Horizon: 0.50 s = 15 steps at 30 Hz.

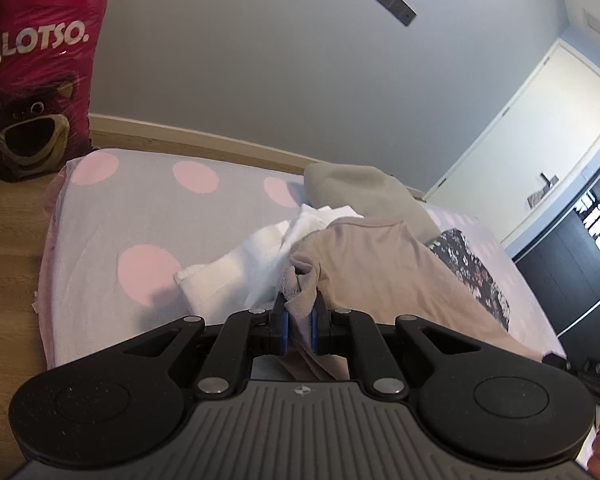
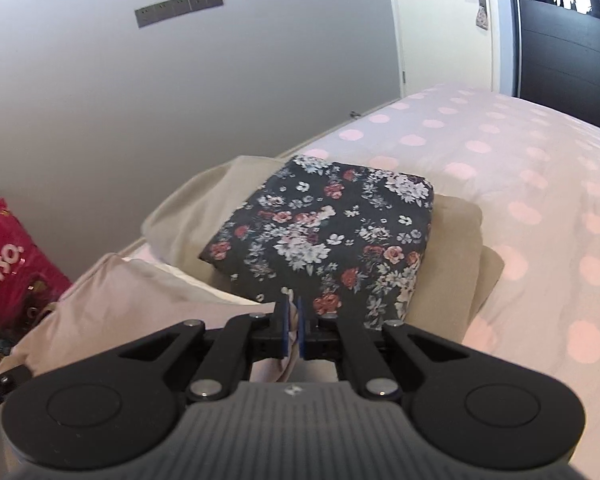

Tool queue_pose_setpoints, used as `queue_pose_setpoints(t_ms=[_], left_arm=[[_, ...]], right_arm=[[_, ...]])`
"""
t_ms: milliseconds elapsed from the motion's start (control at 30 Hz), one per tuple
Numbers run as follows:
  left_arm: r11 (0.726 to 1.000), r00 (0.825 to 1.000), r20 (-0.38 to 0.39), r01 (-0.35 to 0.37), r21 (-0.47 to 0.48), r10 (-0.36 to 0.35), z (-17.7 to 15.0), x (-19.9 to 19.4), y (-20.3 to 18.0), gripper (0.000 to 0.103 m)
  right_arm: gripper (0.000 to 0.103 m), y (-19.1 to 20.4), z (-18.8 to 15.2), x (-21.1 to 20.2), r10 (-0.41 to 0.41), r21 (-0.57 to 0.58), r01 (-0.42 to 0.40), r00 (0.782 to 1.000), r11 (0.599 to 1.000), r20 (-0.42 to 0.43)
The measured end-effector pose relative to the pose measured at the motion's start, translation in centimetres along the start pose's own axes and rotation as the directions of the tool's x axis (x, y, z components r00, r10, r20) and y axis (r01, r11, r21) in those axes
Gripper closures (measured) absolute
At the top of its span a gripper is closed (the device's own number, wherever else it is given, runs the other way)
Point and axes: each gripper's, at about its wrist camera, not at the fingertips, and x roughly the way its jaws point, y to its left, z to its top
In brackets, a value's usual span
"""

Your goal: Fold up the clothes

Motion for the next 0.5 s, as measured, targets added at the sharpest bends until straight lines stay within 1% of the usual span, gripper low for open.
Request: queue_pose_setpoints(t_ms=[100,167,200,233,300,333,400,467,500], left_arm=[[0.999,0.999,-0.025,-0.035,0.026,0.036,-0.2,0.4,-0.1,0.095],[0.999,0.998,-0.042,-0.039,0.02,0.039,0.0,0.7,0.3,0.093],[0.999,0.998,-0.05,-0.039,0.015,0.039,0.1,0.8,0.5,0.089],[0.999,0.998,-0.048,-0.041,0.009,0.041,0.3,0.7,0.7,0.082],[0.999,0.998,-0.034,-0.052,0.003,0.052,0.9,0.4,1.1,0.076],[0.998,0.998,-0.023,-0.063,0.007,0.063,1.2,0.1,1.2,0.076],[0.996,0.997,-0.002,-0.081,0.021,0.081,2.0,-0.3,1.5,0.076],[0.994,0.995,0.016,-0.095,0.047,0.094,2.9,-0.6,1.6,0.076],[0.994,0.996,0.015,-0.088,0.069,0.087,3.5,-0.6,1.4,0.076]], right_arm=[[0.098,0.2,-0.6,1.2,-0.034,-0.003,0.034,0.998,0.999,-0.048],[0.098,0.2,-1.1,1.6,-0.045,-0.006,0.045,0.996,0.999,-0.073],[0.098,0.1,-1.4,1.8,-0.049,-0.007,0.049,0.995,0.999,-0.084],[0.097,0.0,-1.8,1.8,-0.046,-0.005,0.046,0.995,0.999,-0.091],[0.093,-0.4,-2.2,1.5,-0.029,0.02,0.031,0.995,0.999,-0.097],[0.088,-0.7,-2.3,1.2,-0.02,0.038,0.023,0.996,0.999,-0.092],[0.087,-1.2,-2.6,0.6,-0.001,0.07,0.007,0.996,0.998,-0.086],[0.08,-1.5,-2.7,0.0,0.019,0.087,-0.012,0.996,0.996,-0.086],[0.079,-1.6,-2.7,-0.3,0.028,0.09,-0.02,0.996,0.996,-0.086]])
